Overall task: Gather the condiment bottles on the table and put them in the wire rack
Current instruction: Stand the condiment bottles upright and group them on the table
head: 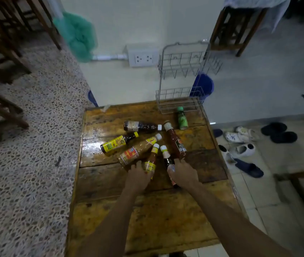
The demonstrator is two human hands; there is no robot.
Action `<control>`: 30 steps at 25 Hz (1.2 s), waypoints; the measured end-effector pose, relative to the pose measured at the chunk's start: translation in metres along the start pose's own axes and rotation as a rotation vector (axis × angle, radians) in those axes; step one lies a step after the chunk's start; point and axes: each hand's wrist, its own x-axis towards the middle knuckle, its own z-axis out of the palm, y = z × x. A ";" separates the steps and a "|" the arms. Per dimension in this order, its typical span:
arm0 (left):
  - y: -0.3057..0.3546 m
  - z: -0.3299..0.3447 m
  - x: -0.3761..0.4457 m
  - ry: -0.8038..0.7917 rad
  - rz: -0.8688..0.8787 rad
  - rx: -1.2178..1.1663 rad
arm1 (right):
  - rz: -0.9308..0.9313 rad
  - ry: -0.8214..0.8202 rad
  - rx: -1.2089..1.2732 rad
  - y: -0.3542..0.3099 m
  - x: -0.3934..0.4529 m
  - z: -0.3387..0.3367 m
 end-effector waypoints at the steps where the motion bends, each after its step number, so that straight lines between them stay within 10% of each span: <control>1: 0.001 0.002 0.006 0.023 -0.020 -0.002 | 0.015 -0.005 -0.012 0.002 0.007 0.002; 16: 0.007 0.037 -0.034 0.291 -0.136 -0.366 | -0.100 -0.094 0.243 0.020 0.005 0.009; 30: -0.166 -0.066 -0.039 0.494 -0.096 -0.603 | -0.447 0.003 0.500 -0.189 -0.013 0.050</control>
